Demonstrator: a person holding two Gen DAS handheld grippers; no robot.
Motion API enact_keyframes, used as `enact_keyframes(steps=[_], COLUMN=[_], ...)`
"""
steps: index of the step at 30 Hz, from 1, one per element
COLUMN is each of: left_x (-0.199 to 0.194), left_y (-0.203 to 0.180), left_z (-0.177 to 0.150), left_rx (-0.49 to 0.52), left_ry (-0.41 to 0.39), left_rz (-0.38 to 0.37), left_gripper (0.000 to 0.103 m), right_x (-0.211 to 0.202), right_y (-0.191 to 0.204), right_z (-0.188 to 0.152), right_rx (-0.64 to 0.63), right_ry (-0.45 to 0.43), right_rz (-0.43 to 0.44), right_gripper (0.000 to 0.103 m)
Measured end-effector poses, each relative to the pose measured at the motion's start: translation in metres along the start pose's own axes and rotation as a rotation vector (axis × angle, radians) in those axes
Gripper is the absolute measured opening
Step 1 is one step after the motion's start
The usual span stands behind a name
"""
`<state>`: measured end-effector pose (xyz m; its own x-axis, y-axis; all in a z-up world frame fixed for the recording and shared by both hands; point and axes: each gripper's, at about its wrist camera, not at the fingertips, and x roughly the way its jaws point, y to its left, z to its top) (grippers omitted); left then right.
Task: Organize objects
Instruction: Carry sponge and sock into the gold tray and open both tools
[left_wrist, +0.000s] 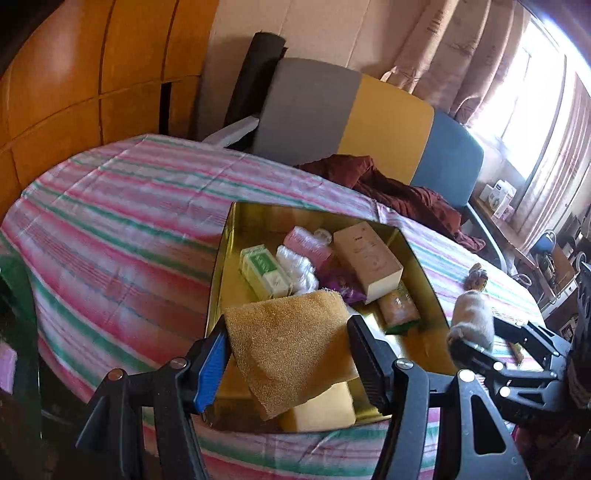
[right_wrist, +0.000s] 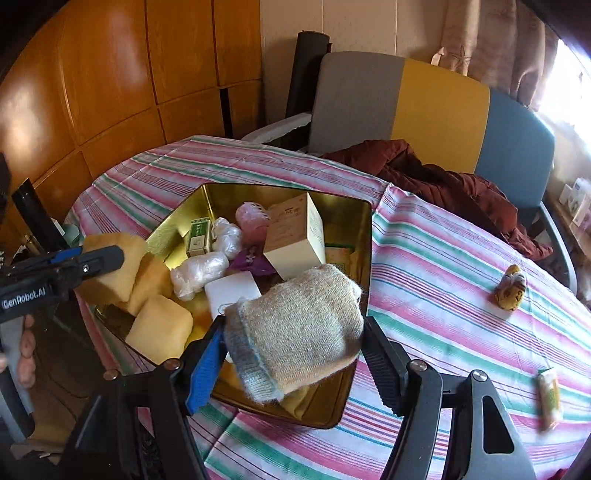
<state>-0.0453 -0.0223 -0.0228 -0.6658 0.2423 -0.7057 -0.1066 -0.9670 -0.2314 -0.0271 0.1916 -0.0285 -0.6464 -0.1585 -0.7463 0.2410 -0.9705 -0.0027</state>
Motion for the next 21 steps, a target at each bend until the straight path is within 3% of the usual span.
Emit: enact_keyframes(steps=[21], left_x=[0.018], left_y=[-0.043], left_z=[0.022], left_rx=[0.146], left_ry=[-0.038], left_rz=[0.085], left_gripper=[0.065], right_x=[0.018], right_y=[-0.004], right_z=[0.011], right_rx=[-0.009], right_ry=[0.012], right_rz=[-0.025], right_gripper=[0.071])
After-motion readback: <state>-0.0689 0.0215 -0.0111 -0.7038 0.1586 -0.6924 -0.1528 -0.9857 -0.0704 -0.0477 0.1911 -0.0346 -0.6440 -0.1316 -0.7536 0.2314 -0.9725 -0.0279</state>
